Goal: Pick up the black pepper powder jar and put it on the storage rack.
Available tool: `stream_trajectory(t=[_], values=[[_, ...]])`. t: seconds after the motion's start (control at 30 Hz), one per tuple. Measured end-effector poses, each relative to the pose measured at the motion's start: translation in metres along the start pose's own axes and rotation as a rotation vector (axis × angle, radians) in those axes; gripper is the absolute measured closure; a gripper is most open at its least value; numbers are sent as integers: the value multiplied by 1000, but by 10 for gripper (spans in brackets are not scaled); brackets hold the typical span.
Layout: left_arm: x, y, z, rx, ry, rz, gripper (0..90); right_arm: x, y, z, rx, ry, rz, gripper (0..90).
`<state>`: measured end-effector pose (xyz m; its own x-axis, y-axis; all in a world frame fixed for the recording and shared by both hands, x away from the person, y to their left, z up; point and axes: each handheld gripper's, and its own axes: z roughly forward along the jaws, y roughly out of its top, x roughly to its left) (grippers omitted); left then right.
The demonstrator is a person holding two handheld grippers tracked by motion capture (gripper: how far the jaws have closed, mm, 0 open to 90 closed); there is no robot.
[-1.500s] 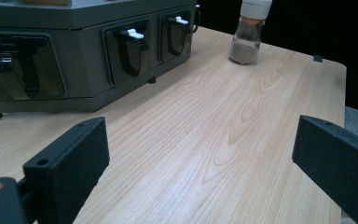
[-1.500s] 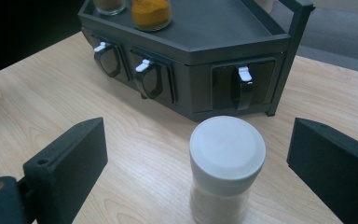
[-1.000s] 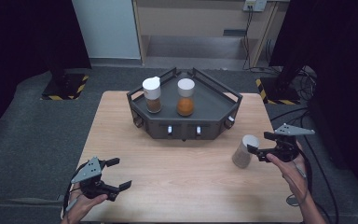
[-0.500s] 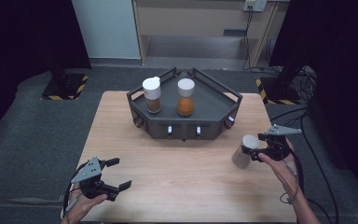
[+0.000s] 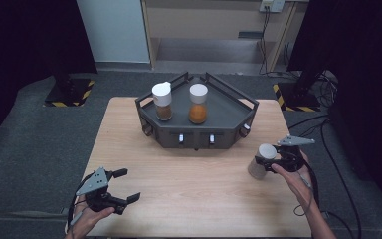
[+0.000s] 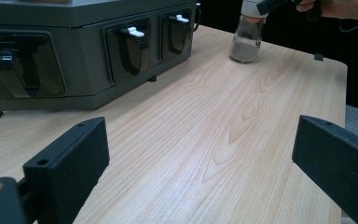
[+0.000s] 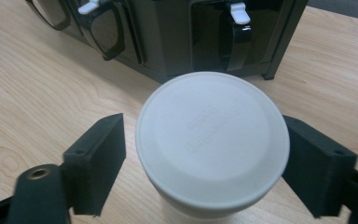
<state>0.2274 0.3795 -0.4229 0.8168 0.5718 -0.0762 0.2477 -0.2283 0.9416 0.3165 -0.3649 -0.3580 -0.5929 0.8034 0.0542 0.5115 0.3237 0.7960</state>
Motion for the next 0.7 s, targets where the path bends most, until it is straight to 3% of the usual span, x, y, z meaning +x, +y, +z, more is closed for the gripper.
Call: stream_trajectory(t=[0.1, 0.7], values=[[0, 0, 0, 1, 0, 0, 24, 4, -2, 0, 1, -27, -18, 338], [0, 0, 0, 0, 0, -2, 24, 3, 1, 0, 9, -19, -43, 343]])
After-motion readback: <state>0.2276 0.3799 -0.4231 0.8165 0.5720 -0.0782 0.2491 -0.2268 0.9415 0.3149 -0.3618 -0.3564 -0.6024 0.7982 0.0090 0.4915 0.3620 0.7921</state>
